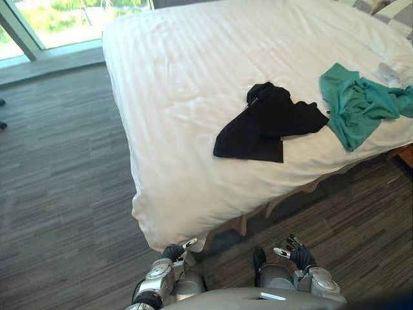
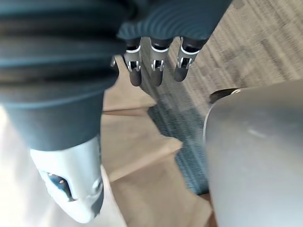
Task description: Tidy the bed and pick cloth on bed and put in laundry
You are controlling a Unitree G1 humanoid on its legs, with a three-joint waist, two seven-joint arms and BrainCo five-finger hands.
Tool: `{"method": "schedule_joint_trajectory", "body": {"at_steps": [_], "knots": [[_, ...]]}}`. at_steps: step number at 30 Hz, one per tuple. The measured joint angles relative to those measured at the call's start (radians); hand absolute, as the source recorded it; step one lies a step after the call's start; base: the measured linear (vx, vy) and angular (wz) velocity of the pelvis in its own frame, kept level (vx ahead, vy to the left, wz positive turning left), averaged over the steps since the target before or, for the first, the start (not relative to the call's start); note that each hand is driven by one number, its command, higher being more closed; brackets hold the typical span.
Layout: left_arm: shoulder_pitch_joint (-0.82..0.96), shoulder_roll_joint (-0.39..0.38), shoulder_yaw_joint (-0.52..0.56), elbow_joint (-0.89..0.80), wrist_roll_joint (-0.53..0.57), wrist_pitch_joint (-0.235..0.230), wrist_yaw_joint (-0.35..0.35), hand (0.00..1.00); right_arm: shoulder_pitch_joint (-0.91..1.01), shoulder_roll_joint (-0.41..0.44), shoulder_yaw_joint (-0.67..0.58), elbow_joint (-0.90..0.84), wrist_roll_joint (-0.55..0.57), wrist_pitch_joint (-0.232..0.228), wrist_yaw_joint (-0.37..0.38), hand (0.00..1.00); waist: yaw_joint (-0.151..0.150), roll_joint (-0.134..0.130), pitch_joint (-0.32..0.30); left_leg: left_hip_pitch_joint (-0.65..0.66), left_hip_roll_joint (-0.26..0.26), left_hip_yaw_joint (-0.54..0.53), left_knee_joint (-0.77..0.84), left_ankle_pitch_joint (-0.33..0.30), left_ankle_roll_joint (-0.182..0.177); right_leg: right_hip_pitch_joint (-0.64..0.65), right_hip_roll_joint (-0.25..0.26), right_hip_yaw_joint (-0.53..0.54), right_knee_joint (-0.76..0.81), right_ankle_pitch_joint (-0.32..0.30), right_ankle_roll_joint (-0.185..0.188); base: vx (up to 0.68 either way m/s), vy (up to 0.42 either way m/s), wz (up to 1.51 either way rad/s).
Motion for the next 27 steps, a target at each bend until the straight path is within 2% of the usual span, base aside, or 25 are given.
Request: {"method": "schedule_joint_trajectory", "body": {"at_steps": [3,4,5,6,7,8,10,12,15,17,18,19,20,21,22,23,25,26,27], "knots": [[0.008,0.008,0.012,-0.011,0.0,-0.002,-0.006,0.0,0.023,0.013,-0.006,-0.025,0.005,-0.022,-0.001,0.0,0.005,-0.02,-0.001,0.031,0.004,0.042,-0.015,0.0,-0.006,-0.024,-0.009,-0.032,0.049,-0.047,-0.038,-0.1,-0.027,-0.49],[0.029,0.009,0.032,-0.011,0.0,-0.002,-0.008,0.0,0.036,0.03,-0.01,-0.034,0.006,-0.031,-0.001,0.0,0.006,-0.026,-0.013,0.064,0.009,0.076,-0.06,0.002,-0.016,-0.028,-0.01,-0.072,0.051,-0.079,-0.085,0.0,-0.003,-0.68],[0.038,0.009,0.035,-0.011,0.0,-0.002,-0.008,0.0,0.04,0.03,-0.011,-0.036,0.006,-0.033,0.0,0.0,0.005,-0.021,-0.018,0.074,0.015,0.091,-0.078,0.008,-0.02,-0.029,-0.01,-0.083,0.05,-0.096,-0.094,0.04,-0.049,-0.85],[0.051,0.005,0.052,-0.01,0.001,-0.004,-0.013,0.0,0.044,0.03,-0.018,-0.042,0.006,-0.042,0.002,0.0,0.005,-0.004,-0.025,0.09,0.033,0.121,-0.102,0.017,-0.023,-0.047,-0.01,-0.106,0.098,-0.093,-0.1,0.13,-0.087,-0.74],[0.059,0.018,0.076,-0.012,0.003,-0.009,-0.016,0.0,0.071,0.045,-0.019,-0.05,0.006,-0.054,0.004,0.0,0.005,-0.053,-0.04,0.116,0.019,0.147,-0.108,0.013,-0.043,-0.043,-0.023,-0.12,0.133,-0.079,-0.092,0.13,-0.076,-0.68],[0.058,0.017,0.083,-0.011,0.003,-0.009,-0.016,0.0,0.074,0.049,-0.024,-0.051,0.009,-0.055,0.004,0.0,0.009,-0.056,-0.038,0.122,0.018,0.15,-0.107,0.012,-0.047,-0.041,-0.02,-0.118,0.134,-0.081,-0.07,0.11,-0.044,-0.62],[0.076,0.011,0.1,-0.008,0.009,-0.01,-0.016,0.0,0.091,0.055,-0.03,-0.049,0.006,-0.061,0.003,0.0,0.005,-0.053,-0.065,0.142,0.019,0.157,-0.16,0.023,-0.055,-0.044,0.017,-0.105,0.101,-0.075,-0.095,0.12,-0.037,-0.47],[0.075,0.011,0.106,-0.006,0.013,-0.009,-0.016,0.0,0.099,0.047,-0.031,-0.04,0.006,-0.062,0.004,0.0,0.001,-0.058,-0.061,0.168,0.019,0.172,-0.201,0.039,-0.063,-0.05,0.035,-0.092,0.106,-0.078,-0.099,0.16,-0.033,-0.38],[0.066,0.006,0.108,0.004,0.023,0.0,-0.015,0.0,0.096,0.034,-0.03,-0.012,0.006,-0.061,0.008,0.0,0.0,-0.051,-0.056,0.2,0.008,0.201,-0.23,0.049,-0.052,-0.07,0.062,-0.05,0.131,-0.067,-0.096,0.14,0.021,-0.56],[0.058,0.007,0.108,0.019,0.028,0.003,-0.014,0.0,0.091,0.026,-0.024,-0.005,0.006,-0.062,0.023,0.0,0.002,-0.05,-0.053,0.205,-0.012,0.207,-0.243,0.048,-0.01,-0.104,0.071,-0.054,0.148,-0.039,-0.12,0.05,0.065,-0.88],[0.052,0.01,0.108,0.021,0.028,0.013,-0.012,0.0,0.084,0.022,-0.02,0.005,0.006,-0.061,0.026,0.0,0.005,-0.051,-0.052,0.211,-0.027,0.211,-0.253,0.054,0.026,-0.119,0.078,-0.061,0.137,0.003,-0.13,-0.06,0.061,-1.34],[0.053,0.012,0.106,0.026,0.029,0.034,-0.01,0.0,0.066,0.005,-0.019,0.011,0.006,-0.059,0.029,0.0,0.005,-0.031,-0.045,0.217,-0.018,0.236,-0.265,0.067,0.043,-0.123,0.093,-0.079,0.096,0.067,-0.138,-0.08,0.032,-1.27],[0.062,0.013,0.103,0.027,0.032,0.041,-0.007,0.0,0.051,0.003,-0.022,0.009,0.006,-0.055,0.03,0.0,-0.002,-0.019,-0.031,0.225,-0.008,0.253,-0.27,0.068,0.032,-0.14,0.079,-0.12,0.173,0.023,-0.154,-0.11,0.019,-0.82],[0.061,0.016,0.084,0.03,0.04,0.047,-0.003,0.0,0.055,0.002,-0.034,0.01,0.007,-0.044,0.032,0.0,-0.023,-0.02,-0.023,0.247,-0.02,0.264,-0.283,0.064,0.011,-0.172,0.031,-0.204,0.401,-0.09,-0.161,-0.04,0.038,-0.27],[0.047,0.024,0.064,0.03,0.039,0.053,0.004,0.0,0.073,0.008,-0.036,0.026,0.007,-0.033,0.037,0.0,-0.029,-0.031,-0.015,0.277,-0.047,0.277,-0.297,0.068,0.003,-0.161,-0.022,-0.264,0.531,-0.123,-0.156,-0.05,0.065,-0.26],[0.04,0.024,0.065,0.031,0.038,0.059,0.007,0.0,0.077,0.007,-0.037,0.034,0.009,-0.029,0.041,0.0,-0.025,-0.037,-0.012,0.282,-0.059,0.281,-0.295,0.069,0.002,-0.156,-0.024,-0.279,0.523,-0.12,-0.154,-0.07,0.094,-0.49],[0.034,0.018,0.061,0.047,0.04,0.075,0.021,0.0,0.068,-0.004,-0.038,0.038,0.035,-0.026,0.052,0.0,-0.023,-0.018,-0.008,0.278,-0.058,0.281,-0.299,0.075,0.002,-0.118,0.005,-0.289,0.424,-0.106,-0.143,-0.13,0.031,-0.59],[0.038,0.014,0.053,0.04,0.043,0.08,0.027,0.0,0.051,-0.003,-0.042,0.045,0.051,-0.023,0.053,0.0,-0.029,-0.001,0.002,0.276,-0.046,0.294,-0.299,0.076,0.001,-0.083,0.018,-0.294,0.341,-0.117,-0.145,-0.08,-0.051,-0.5],[0.037,0.016,0.05,0.034,0.053,0.082,0.029,0.0,0.054,-0.002,-0.045,0.046,0.061,-0.017,0.057,0.0,-0.029,-0.009,0.003,0.273,-0.055,0.32,-0.299,0.075,0.001,-0.077,0.003,-0.31,0.336,-0.159,-0.146,-0.12,-0.1,-0.68]]}}
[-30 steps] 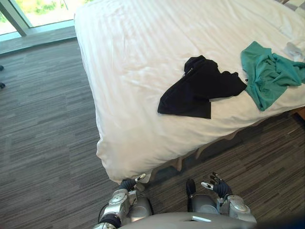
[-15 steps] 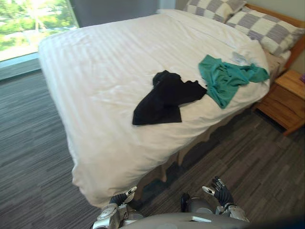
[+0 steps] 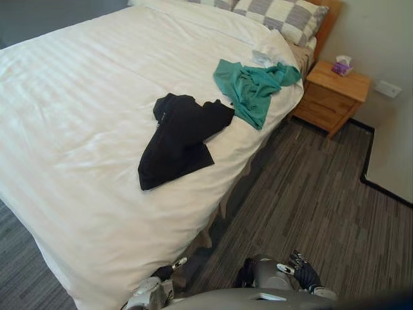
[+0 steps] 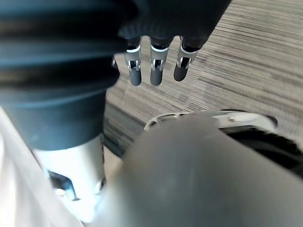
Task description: Tidy the bed and pick cloth on bed and put in laundry
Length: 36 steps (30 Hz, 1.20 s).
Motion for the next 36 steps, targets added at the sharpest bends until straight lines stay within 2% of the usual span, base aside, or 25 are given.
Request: {"method": "schedule_joint_trajectory", "body": {"at_steps": [1,2,3,4,6,8,9,10,11,12,13,14,15,16,18,19,20,22,24,25,27,29,32,33,36], "knots": [[-0.002,-0.001,0.002,-0.014,0.008,0.005,0.009,0.0,0.02,0.003,-0.004,0.013,0.006,0.004,0.008,0.0,0.004,-0.018,-0.002,0.002,-0.021,0.025,0.01,-0.001,-0.002,0.017,0.008,-0.01,-0.061,-0.018,0.019,-0.14,-0.085,-0.71],[-0.005,-0.006,0.002,-0.013,0.008,0.005,0.018,0.0,0.018,-0.004,-0.006,0.015,0.007,0.004,0.011,0.0,0.005,-0.011,-0.004,-0.009,-0.012,0.035,0.033,-0.001,-0.002,0.041,0.036,0.011,-0.121,-0.003,0.018,-0.13,-0.072,-0.71],[-0.004,-0.007,0.002,-0.014,0.007,0.004,0.023,0.0,0.017,-0.006,-0.006,0.017,0.01,0.001,0.012,0.0,0.006,-0.002,-0.002,-0.03,0.005,0.041,0.072,0.001,0.0,0.068,0.056,0.035,-0.193,0.009,0.014,-0.11,-0.065,-0.7],[0.001,-0.012,0.001,-0.018,0.007,-0.001,0.028,0.0,0.003,-0.008,-0.008,0.031,0.027,0.0,0.014,0.0,0.001,0.006,0.003,-0.066,0.053,0.038,0.169,0.007,0.011,0.112,0.08,0.052,-0.326,0.05,0.012,-0.1,-0.087,-0.61],[0.001,-0.011,0.001,-0.024,0.011,-0.003,0.037,0.0,0.003,-0.007,-0.014,0.034,0.043,0.0,0.018,0.0,0.0,0.003,0.004,-0.106,0.086,0.037,0.28,0.019,0.028,0.141,0.092,0.054,-0.406,0.06,0.008,-0.1,-0.107,-0.64],[0.002,-0.008,0.003,-0.023,0.015,-0.005,0.039,0.0,-0.001,-0.005,-0.032,0.042,0.073,0.0,0.022,0.0,0.002,-0.004,0.006,-0.112,0.092,0.022,0.287,0.009,0.031,0.161,0.119,0.092,-0.48,0.112,-0.006,-0.07,-0.094,-0.7],[0.003,-0.02,0.006,-0.022,0.039,-0.005,0.041,0.0,0.001,-0.008,-0.047,0.043,0.089,0.003,0.025,0.0,0.0,0.026,-0.002,-0.076,0.087,0.014,0.205,-0.003,0.017,0.164,0.168,0.1,-0.526,0.107,0.001,-0.05,-0.099,-0.81],[0.005,-0.046,0.006,-0.007,0.047,-0.005,0.042,0.0,-0.014,-0.028,-0.072,0.029,0.109,0.007,0.028,0.0,0.001,0.11,-0.007,-0.077,0.156,0.013,0.181,-0.063,-0.036,0.099,0.197,0.051,-0.339,0.051,-0.068,-0.01,-0.055,-0.81],[0.005,-0.037,0.023,-0.017,0.033,-0.011,0.04,0.0,-0.029,-0.02,-0.082,0.02,0.128,0.015,0.025,0.0,0.0,0.063,0.015,-0.081,0.138,0.012,0.238,-0.082,-0.046,0.041,0.136,0.042,-0.124,-0.022,-0.071,0.04,-0.122,-0.9],[0.001,-0.001,0.058,-0.042,0.031,-0.022,0.045,0.0,-0.039,-0.001,-0.083,0.023,0.137,0.026,0.026,0.0,0.011,-0.001,0.045,-0.096,0.1,-0.058,0.35,-0.072,-0.034,0.021,0.105,0.12,-0.039,-0.099,-0.037,-0.01,-0.238,-1.14],[-0.004,-0.004,0.072,-0.037,0.026,-0.022,0.043,0.0,-0.038,-0.003,-0.078,0.018,0.142,0.038,0.026,0.0,0.012,-0.002,0.035,-0.156,0.096,-0.227,0.454,-0.076,0.003,0.054,0.127,0.188,-0.087,-0.077,-0.015,-0.03,-0.272,-1.46],[0.006,-0.016,0.081,-0.033,0.024,-0.022,0.043,0.0,-0.046,-0.013,-0.078,0.023,0.14,0.045,0.029,0.0,0.014,0.011,0.035,-0.168,0.066,-0.327,0.442,-0.104,0.005,0.072,0.149,0.237,-0.151,-0.048,-0.001,-0.04,-0.131,-1.82],[0.012,-0.029,0.085,-0.032,0.02,-0.023,0.042,0.0,-0.065,-0.018,-0.091,0.027,0.14,0.053,0.03,0.0,0.018,0.045,0.034,-0.166,0.025,-0.412,0.39,-0.113,0.013,0.103,0.15,0.259,-0.231,-0.044,0.005,0.04,0.015,-2.1],[0.016,-0.046,0.081,-0.03,0.022,-0.022,0.038,0.0,-0.064,-0.019,-0.098,0.031,0.14,0.058,0.04,0.0,0.015,0.069,0.025,-0.179,0.006,-0.442,0.359,-0.11,0.009,0.113,0.146,0.254,-0.257,-0.029,0.004,0.04,0.044,-1.95],[0.019,-0.052,0.083,-0.029,0.024,-0.019,0.032,0.0,-0.033,-0.019,-0.112,0.025,0.14,0.068,0.047,0.0,0.009,0.107,0.022,-0.203,0.02,-0.474,0.385,-0.091,0.002,0.117,0.165,0.252,-0.271,0.03,0.003,-0.02,0.067,-1.32],[0.022,-0.064,0.081,-0.018,0.026,-0.018,0.022,0.0,-0.001,-0.032,-0.106,0.022,0.14,0.075,0.044,0.0,0.005,0.131,0.004,-0.215,0.046,-0.481,0.383,-0.06,-0.001,0.122,0.195,0.255,-0.279,0.041,0.006,-0.04,0.076,-0.81],[0.021,-0.062,0.08,-0.014,0.029,-0.017,0.015,0.0,0.013,-0.028,-0.103,0.023,0.14,0.075,0.041,0.0,0.001,0.126,-0.009,-0.207,0.052,-0.485,0.357,-0.063,-0.002,0.123,0.197,0.256,-0.291,0.046,0.008,0.02,0.072,-0.39],[0.0,-0.068,0.049,-0.014,0.026,-0.009,-0.009,0.0,0.033,-0.01,-0.106,0.024,0.144,0.075,0.021,0.0,-0.03,0.116,-0.019,-0.18,0.044,-0.482,0.203,-0.094,-0.003,0.1,0.203,0.224,-0.321,0.07,0.01,0.0,0.072,0.33],[-0.005,-0.046,0.036,-0.021,0.02,-0.004,-0.024,0.0,0.033,0.008,-0.101,0.031,0.145,0.086,0.016,0.0,-0.014,0.073,-0.022,-0.163,0.024,-0.481,0.13,-0.063,-0.002,0.085,0.184,0.227,-0.313,0.085,0.007,-0.01,0.045,0.25],[0.0,-0.041,0.028,-0.01,0.008,0.011,-0.024,0.0,0.035,0.01,-0.099,0.035,0.161,0.093,0.014,0.0,-0.006,0.068,-0.022,-0.144,0.019,-0.481,0.108,-0.05,-0.003,0.102,0.18,0.225,-0.327,0.093,0.003,0.03,0.032,0.13],[0.003,-0.042,0.016,-0.011,-0.009,0.012,-0.025,0.0,0.041,0.005,-0.099,0.043,0.185,0.1,0.016,0.0,0.002,0.075,-0.022,-0.127,0.016,-0.482,0.103,-0.047,-0.004,0.122,0.178,0.225,-0.337,0.101,-0.01,0.04,0.061,0.06],[0.008,-0.051,-0.003,-0.01,-0.019,0.014,-0.023,0.0,0.041,-0.005,-0.101,0.044,0.203,0.109,0.017,0.0,0.003,0.094,-0.035,-0.105,0.006,-0.482,0.073,-0.041,-0.001,0.14,0.174,0.229,-0.36,0.109,-0.005,0.07,0.123,0.01],[0.007,-0.054,-0.006,0.007,-0.045,0.029,-0.021,0.0,0.039,-0.012,-0.104,0.051,0.203,0.108,0.015,0.0,0.003,0.103,-0.039,-0.085,-0.003,-0.484,0.043,-0.035,-0.001,0.164,0.172,0.233,-0.398,0.124,0.0,0.06,0.094,-0.01],[0.006,-0.053,0.011,0.008,-0.05,0.055,-0.003,0.0,0.018,0.007,-0.106,0.081,0.203,0.107,0.014,0.0,0.03,0.071,-0.068,-0.044,-0.007,-0.559,-0.015,-0.012,-0.013,0.257,0.197,0.237,-0.573,0.188,-0.004,0.03,0.034,-0.01],[0.006,-0.053,0.011,0.008,-0.05,0.055,-0.003,0.0,0.018,0.007,-0.107,0.081,0.203,0.107,0.014,0.0,0.03,0.072,-0.068,-0.044,-0.005,-0.559,-0.015,-0.012,-0.013,0.257,0.197,0.237,-0.573,0.188,-0.004,0.0,0.0,0.0]]}}
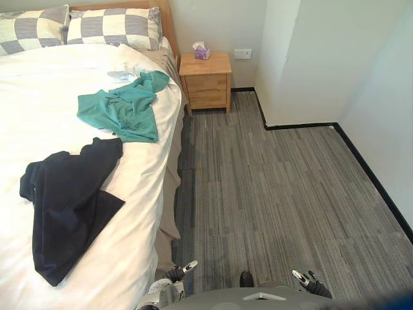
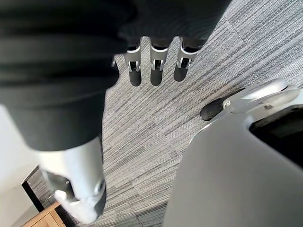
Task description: Tidy the bed and pick cloth on bed and put in laundry
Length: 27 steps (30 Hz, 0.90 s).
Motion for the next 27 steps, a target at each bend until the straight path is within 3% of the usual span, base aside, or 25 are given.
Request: {"method": "schedule_joint_trajectory", "body": {"at_steps": [3,5,10,13,14,17,18,20,21,23,27], "knots": [[0.001,0.002,0.0,0.001,-0.001,-0.008,-0.002,0.0,0.008,0.0,-0.003,0.0,0.0,-0.001,0.001,0.0,-0.001,0.0,0.001,-0.002,0.003,-0.001,-0.003,0.0,0.0,-0.001,-0.001,-0.002,0.001,0.0,0.0,0.0,0.0,0.0],[0.007,0.0,0.001,0.001,-0.006,-0.042,-0.011,0.0,0.01,0.003,-0.01,0.0,0.0,-0.014,0.003,0.0,0.0,0.0,0.006,-0.003,0.006,0.001,-0.003,0.0,0.0,-0.001,-0.002,-0.005,0.001,0.0,0.0,0.0,0.0,0.0],[0.024,0.0,0.022,-0.001,-0.047,-0.168,-0.056,0.0,0.011,0.012,-0.038,-0.011,-0.014,-0.057,0.011,0.0,0.003,-0.005,0.04,-0.013,0.02,0.023,0.032,-0.013,-0.006,-0.036,-0.003,-0.014,0.089,-0.047,0.001,0.0,0.003,0.01],[0.033,0.003,0.031,-0.002,-0.074,-0.25,-0.089,0.0,0.007,0.012,-0.039,-0.024,-0.056,-0.089,0.022,0.0,0.002,0.0,0.062,-0.079,0.05,0.029,0.153,-0.079,-0.014,-0.104,0.0,-0.041,0.222,-0.126,-0.015,-0.03,-0.001,0.06],[0.037,-0.005,0.032,-0.009,-0.074,-0.306,-0.094,0.0,0.013,0.008,-0.036,-0.04,-0.084,-0.1,0.038,0.0,0.004,0.007,0.067,-0.114,0.074,0.046,0.219,-0.123,-0.026,-0.161,0.0,-0.065,0.331,-0.184,-0.026,0.0,0.0,0.0],[0.058,-0.003,0.04,-0.01,-0.073,-0.336,-0.092,0.0,0.02,-0.001,-0.012,-0.069,-0.088,-0.108,0.05,0.0,0.001,0.018,0.073,-0.155,0.105,0.062,0.333,-0.152,-0.051,-0.197,-0.002,-0.09,0.411,-0.248,-0.037,0.07,-0.043,-0.02],[0.051,0.003,0.042,-0.021,-0.074,-0.34,-0.093,0.0,0.021,0.0,-0.008,-0.069,-0.088,-0.112,0.051,0.0,-0.005,0.007,0.082,-0.22,0.121,0.084,0.481,-0.118,-0.057,-0.199,-0.013,-0.097,0.418,-0.262,-0.04,0.1,-0.076,0.25],[0.055,-0.004,0.047,-0.056,-0.073,-0.36,-0.093,0.0,0.028,0.003,0.008,-0.074,-0.089,-0.117,0.05,0.0,-0.001,-0.009,0.096,-0.33,0.132,0.086,0.684,-0.046,-0.035,-0.171,-0.036,-0.094,0.419,-0.276,-0.034,0.15,-0.101,0.19],[0.061,-0.017,0.047,-0.071,-0.074,-0.368,-0.092,0.0,0.031,-0.006,0.008,-0.089,-0.09,-0.121,0.047,0.0,-0.002,0.009,0.11,-0.365,0.129,0.081,0.742,-0.054,-0.039,-0.15,-0.044,-0.084,0.417,-0.283,-0.034,0.23,-0.06,0.04],[0.067,-0.031,0.049,-0.085,-0.075,-0.376,-0.09,0.0,0.029,-0.012,0.008,-0.099,-0.09,-0.127,0.031,0.0,-0.008,0.021,0.119,-0.402,0.104,0.086,0.745,-0.074,-0.034,-0.128,-0.059,-0.069,0.413,-0.286,-0.037,0.21,0.0,-0.1],[0.095,-0.042,0.05,-0.139,-0.121,-0.38,-0.089,0.0,0.051,-0.014,0.058,-0.144,-0.105,-0.125,-0.032,0.0,0.006,0.012,0.123,-0.475,0.073,0.198,0.634,-0.069,-0.025,-0.061,-0.088,0.011,0.361,-0.304,-0.04,0.27,0.095,-0.57]]}}
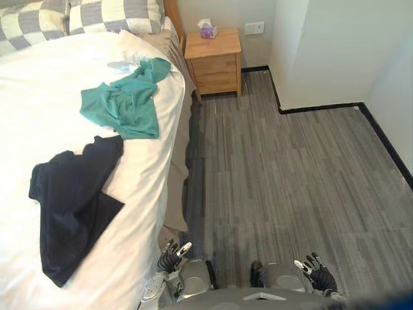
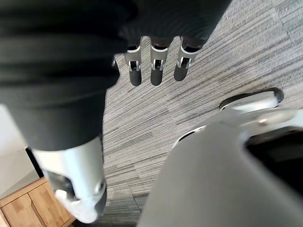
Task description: Tidy the bed and pick cloth on bed and put in laundry
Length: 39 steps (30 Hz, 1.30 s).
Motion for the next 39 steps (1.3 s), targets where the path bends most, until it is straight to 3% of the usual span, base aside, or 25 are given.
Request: {"method": "schedule_joint_trajectory", "body": {"at_steps": [1,5,6,7,8,9,12,13,14,15,17,18,20,24,26,27,28,29,30,32,33,34,35,39], "knots": [[0.008,0.0,0.001,-0.003,-0.022,-0.003,0.0,0.0,0.011,-0.001,0.023,-0.025,-0.007,0.001,-0.018,0.0,-0.001,-0.005,0.003,-0.026,-0.006,0.049,-0.07,0.018,0.02,0.03,-0.011,0.032,-0.015,-0.015,0.008,0.32,0.167,-0.62],[0.02,-0.006,0.024,-0.017,-0.04,-0.014,-0.003,0.0,0.021,-0.001,0.045,-0.039,-0.019,-0.002,-0.044,0.0,0.0,-0.011,0.002,-0.057,-0.004,0.105,-0.239,0.107,0.028,0.085,-0.032,0.076,-0.03,-0.069,0.047,0.39,0.242,-0.48],[0.022,-0.005,0.025,-0.017,-0.042,-0.017,-0.004,0.0,0.022,-0.001,0.049,-0.04,-0.027,-0.005,-0.047,0.0,0.0,-0.013,0.001,-0.054,-0.005,0.108,-0.291,0.137,0.031,0.103,-0.037,0.089,-0.03,-0.093,0.064,0.41,0.255,-0.36],[0.026,-0.007,0.027,-0.016,-0.062,-0.02,-0.007,0.0,0.022,-0.003,0.052,-0.038,-0.04,-0.006,-0.05,0.0,0.001,-0.013,-0.002,-0.046,0.0,0.108,-0.329,0.2,0.059,0.123,-0.043,0.104,-0.026,-0.124,0.084,0.54,0.349,-0.44],[0.029,0.005,0.039,-0.015,-0.079,-0.021,-0.017,0.0,0.016,0.01,0.065,-0.024,-0.062,-0.005,-0.054,0.0,0.006,-0.036,-0.023,-0.037,-0.022,0.135,-0.312,0.205,0.155,0.133,-0.077,0.115,-0.024,-0.151,0.094,0.56,0.339,-0.47],[0.03,0.014,0.042,-0.016,-0.08,-0.024,-0.021,0.0,0.018,0.018,0.068,-0.016,-0.087,-0.006,-0.056,0.0,0.019,-0.056,-0.043,-0.045,-0.025,0.157,-0.282,0.162,0.157,0.134,-0.089,0.107,-0.022,-0.136,0.114,0.57,0.313,-0.4],[0.028,0.026,0.042,-0.008,-0.08,-0.032,-0.026,0.0,0.016,0.044,0.032,0.01,-0.098,-0.007,-0.075,0.0,0.026,-0.071,-0.054,-0.03,-0.024,0.159,-0.194,0.1,0.217,0.163,-0.108,0.048,0.01,-0.057,0.12,0.54,0.241,-0.09],[0.029,0.031,0.036,-0.005,-0.078,-0.03,-0.026,0.0,0.017,0.048,0.03,0.018,-0.099,-0.007,-0.08,0.0,0.029,-0.076,-0.057,-0.01,-0.034,0.157,-0.194,0.093,0.222,0.158,-0.116,0.039,0.062,-0.044,0.132,0.43,0.199,0.09],[0.031,0.041,0.025,0.005,-0.076,-0.028,-0.026,0.0,0.016,0.051,0.031,0.03,-0.106,-0.007,-0.084,0.0,0.03,-0.082,-0.066,0.02,-0.057,0.156,-0.212,0.073,0.218,0.125,-0.14,0.028,0.176,-0.03,0.158,0.43,0.197,-0.05],[0.035,0.047,0.016,0.016,-0.074,-0.025,-0.028,0.0,0.014,0.048,0.031,0.041,-0.111,-0.007,-0.08,0.0,0.031,-0.095,-0.086,0.065,-0.089,0.151,-0.268,0.015,0.195,0.046,-0.165,0.008,0.349,-0.015,0.186,0.39,0.175,-0.07],[0.026,0.067,0.008,0.034,-0.073,-0.02,-0.028,0.0,0.003,0.052,0.03,0.06,-0.112,-0.003,-0.081,0.0,0.024,-0.115,-0.094,0.126,-0.142,0.153,-0.314,0.002,0.175,-0.074,-0.239,0.001,0.629,0.048,0.199,0.27,0.073,0.01],[0.026,0.068,-0.008,0.054,-0.074,-0.02,-0.028,0.0,0.004,0.043,0.03,0.056,-0.111,-0.004,-0.087,0.0,0.012,-0.103,-0.094,0.186,-0.151,0.153,-0.346,0.002,0.174,-0.126,-0.265,-0.025,0.765,0.044,0.19,0.3,0.023,0.07],[0.029,0.064,-0.04,0.077,-0.081,-0.02,-0.029,0.0,0.0,0.035,0.034,0.055,-0.113,0.003,-0.104,0.0,-0.004,-0.082,-0.097,0.272,-0.151,0.152,-0.412,0.017,0.165,-0.191,-0.285,-0.079,0.844,0.023,0.168,0.32,0.021,0.09],[0.003,0.063,-0.068,0.1,-0.12,-0.007,-0.037,0.0,-0.025,0.033,0.022,0.057,-0.113,0.023,-0.129,0.0,-0.033,-0.061,-0.085,0.384,-0.113,0.103,-0.516,0.036,0.129,-0.295,-0.242,-0.179,0.671,-0.052,0.155,0.32,-0.116,0.29],[-0.022,0.064,-0.07,0.116,-0.12,0.01,-0.038,0.0,-0.031,0.032,0.021,0.056,-0.11,0.031,-0.137,0.0,-0.042,-0.054,-0.058,0.414,-0.07,0.055,-0.529,0.022,0.094,-0.325,-0.198,-0.207,0.498,-0.041,0.153,0.33,-0.321,0.67],[-0.033,0.069,-0.07,0.12,-0.119,0.012,-0.038,0.0,-0.031,0.037,0.019,0.056,-0.095,0.035,-0.138,0.0,-0.045,-0.062,-0.042,0.437,-0.053,0.012,-0.545,0.013,0.065,-0.328,-0.184,-0.203,0.328,0.017,0.153,0.32,-0.353,0.91],[-0.033,0.081,-0.07,0.118,-0.117,0.012,-0.039,0.0,-0.028,0.047,0.019,0.058,-0.071,0.051,-0.139,0.0,-0.043,-0.081,-0.04,0.455,-0.055,-0.032,-0.549,-0.001,0.04,-0.314,-0.195,-0.19,0.152,0.115,0.149,0.36,-0.379,1.05],[-0.036,0.073,-0.067,0.133,-0.117,0.017,-0.034,0.0,-0.025,0.037,0.005,0.068,-0.052,0.061,-0.137,0.0,-0.044,-0.071,-0.026,0.477,-0.042,-0.068,-0.549,-0.012,0.019,-0.276,-0.18,-0.215,0.159,0.141,0.097,0.39,-0.33,0.77],[-0.042,0.055,-0.075,0.133,-0.106,0.026,-0.035,0.0,-0.031,0.026,-0.024,0.075,-0.042,0.077,-0.137,0.0,-0.024,-0.04,-0.021,0.481,-0.044,-0.109,-0.563,-0.008,0.003,-0.257,-0.178,-0.253,0.168,0.128,0.114,0.34,-0.262,0.66],[-0.056,0.028,-0.089,0.11,-0.095,0.028,-0.04,0.0,-0.029,0.027,-0.057,0.064,-0.012,0.08,-0.129,0.0,-0.039,-0.018,-0.001,0.485,-0.066,-0.138,-0.58,0.059,0.035,-0.327,-0.211,-0.246,0.373,0.082,0.145,0.22,-0.216,0.68],[-0.055,0.023,-0.076,0.111,-0.094,0.03,-0.04,0.0,-0.021,0.027,-0.052,0.053,-0.004,0.087,-0.122,0.0,-0.042,-0.02,-0.006,0.508,-0.046,-0.149,-0.589,0.036,0.014,-0.363,-0.2,-0.19,0.392,0.044,0.132,0.12,-0.184,0.52],[-0.053,0.03,-0.065,0.106,-0.092,0.031,-0.041,0.0,-0.018,0.031,-0.039,0.053,-0.004,0.092,-0.115,0.0,-0.037,-0.029,-0.011,0.52,-0.043,-0.151,-0.587,0.011,-0.008,-0.358,-0.198,-0.16,0.333,0.048,0.127,0.22,-0.308,0.44],[-0.055,0.027,-0.048,0.122,-0.071,0.044,-0.039,0.0,-0.013,0.03,-0.044,0.057,0.007,0.093,-0.111,0.0,-0.031,-0.032,-0.003,0.541,-0.027,-0.174,-0.581,-0.032,-0.027,-0.353,-0.19,-0.179,0.389,-0.017,0.096,0.23,-0.268,0.27],[-0.059,0.016,-0.008,0.118,-0.059,0.069,-0.039,0.0,-0.011,0.043,-0.087,0.067,0.005,0.093,-0.095,0.0,-0.041,-0.024,-0.019,0.571,0.023,-0.199,-0.571,-0.04,-0.016,-0.359,-0.177,-0.215,0.525,-0.185,0.095,0.31,-0.277,0.22]]}}
